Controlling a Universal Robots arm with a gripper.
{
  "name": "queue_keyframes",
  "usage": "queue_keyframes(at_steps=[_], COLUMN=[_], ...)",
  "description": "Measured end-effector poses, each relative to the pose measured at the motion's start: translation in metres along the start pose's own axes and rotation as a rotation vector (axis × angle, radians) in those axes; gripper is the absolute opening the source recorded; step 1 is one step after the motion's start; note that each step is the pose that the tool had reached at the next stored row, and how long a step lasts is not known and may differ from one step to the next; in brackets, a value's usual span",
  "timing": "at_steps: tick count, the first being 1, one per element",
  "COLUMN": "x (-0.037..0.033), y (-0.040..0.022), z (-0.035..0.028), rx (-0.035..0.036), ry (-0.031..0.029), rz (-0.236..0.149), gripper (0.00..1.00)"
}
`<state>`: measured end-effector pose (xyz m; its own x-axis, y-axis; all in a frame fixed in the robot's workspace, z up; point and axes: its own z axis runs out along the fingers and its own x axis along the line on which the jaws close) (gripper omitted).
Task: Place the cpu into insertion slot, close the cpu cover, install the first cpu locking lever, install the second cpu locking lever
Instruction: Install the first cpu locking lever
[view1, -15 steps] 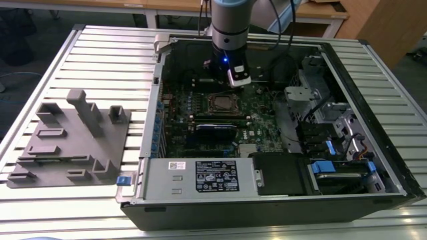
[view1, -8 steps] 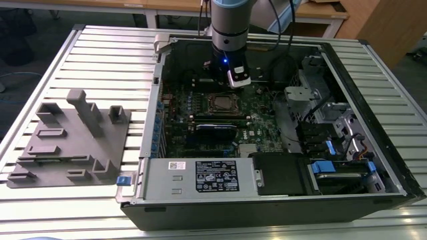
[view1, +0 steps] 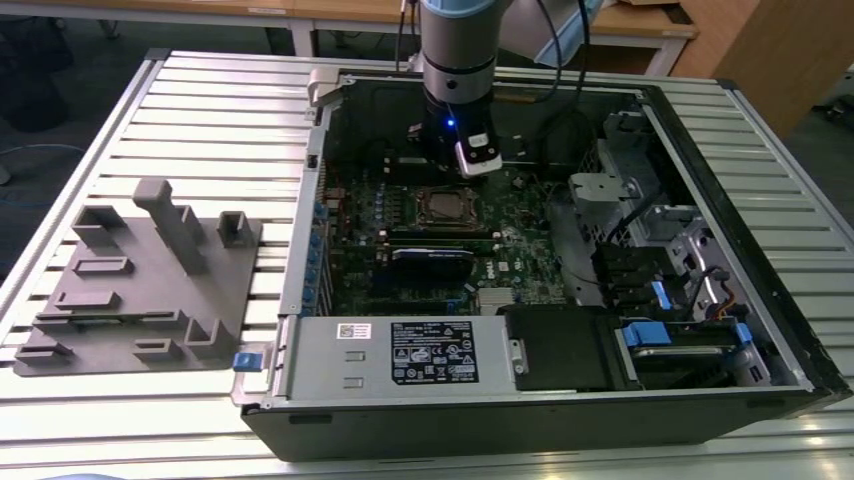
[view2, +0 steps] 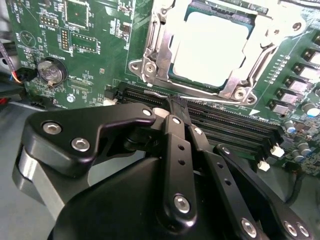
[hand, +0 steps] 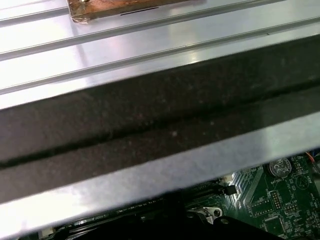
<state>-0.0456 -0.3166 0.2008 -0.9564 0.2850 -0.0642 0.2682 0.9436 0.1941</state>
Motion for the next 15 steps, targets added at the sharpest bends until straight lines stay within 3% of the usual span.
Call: queue_keyframes(at_steps=[8, 15], x=[0.0002, 0.0032], y=[0.0000, -0.0006], z=[0.0000, 0.0004], rx=[0.0005, 0.0067], ry=[-0.0009, -0.0194], rz=[0.000, -0.004], gripper=[0.11, 0.11])
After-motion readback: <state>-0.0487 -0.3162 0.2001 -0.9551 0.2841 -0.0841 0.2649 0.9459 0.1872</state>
